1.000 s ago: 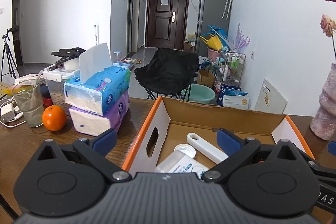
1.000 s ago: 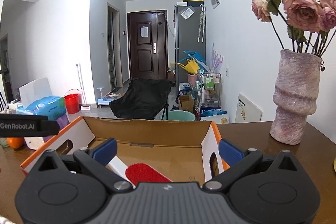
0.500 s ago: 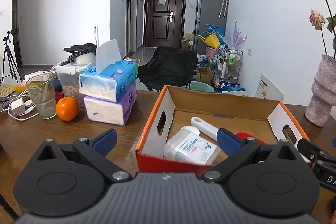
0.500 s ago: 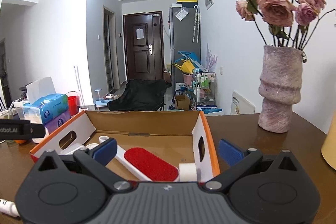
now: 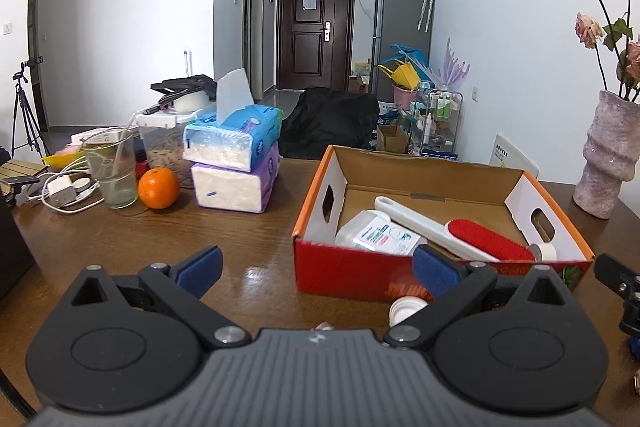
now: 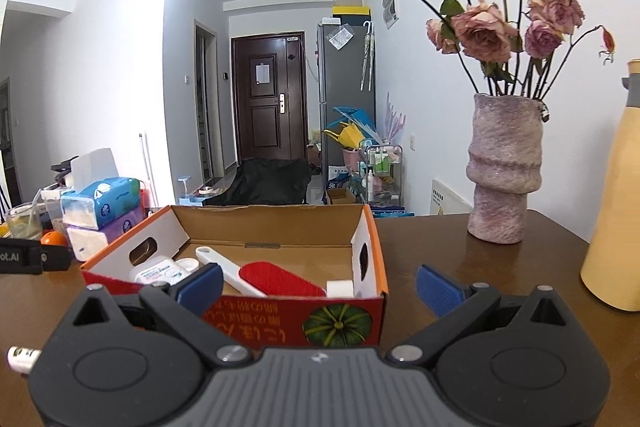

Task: Organize rigid objects
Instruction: 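Withdraw both tools from the box back toward the remaining items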

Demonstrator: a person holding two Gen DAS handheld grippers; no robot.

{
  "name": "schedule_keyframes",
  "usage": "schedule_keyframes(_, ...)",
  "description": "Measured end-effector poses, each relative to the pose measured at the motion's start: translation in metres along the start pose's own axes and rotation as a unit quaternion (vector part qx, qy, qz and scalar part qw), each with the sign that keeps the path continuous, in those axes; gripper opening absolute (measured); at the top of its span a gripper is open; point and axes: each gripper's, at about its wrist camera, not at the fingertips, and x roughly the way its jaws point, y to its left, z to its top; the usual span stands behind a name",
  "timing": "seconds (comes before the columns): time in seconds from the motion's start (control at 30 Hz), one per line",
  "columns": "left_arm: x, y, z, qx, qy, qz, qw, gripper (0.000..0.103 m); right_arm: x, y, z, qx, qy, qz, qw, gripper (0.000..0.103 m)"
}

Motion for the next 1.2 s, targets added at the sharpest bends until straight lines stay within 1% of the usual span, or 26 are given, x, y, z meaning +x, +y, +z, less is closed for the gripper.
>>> schedule_keyframes(0.23,-0.02,0.011,-0.013,0.002,0.009,-0.003,1.0,0.103,-0.031,-0.01,-0.013,-0.003,0.004,-0.006,1.0,0.103)
schedule_keyframes(0.7,-0.046,0.027,-0.043,0.001,0.033,0.001,0.9994,0.103,-0.072,-0.032,-0.041,-0.025,0.017,-0.036,0.999,0.103)
schedule_keyframes(0.97,-0.04,0.037,-0.066,0.002,0.06,0.018,0.998,0.103,-0.084,-0.055,-0.062,-0.035,0.049,-0.062,0.996,0.103)
schedule_keyframes(1.2,-0.036,0.046,-0.074,-0.003,0.07,0.024,0.9972,0.103,-0.086,-0.073,-0.081,-0.036,0.087,-0.082,0.992,0.103)
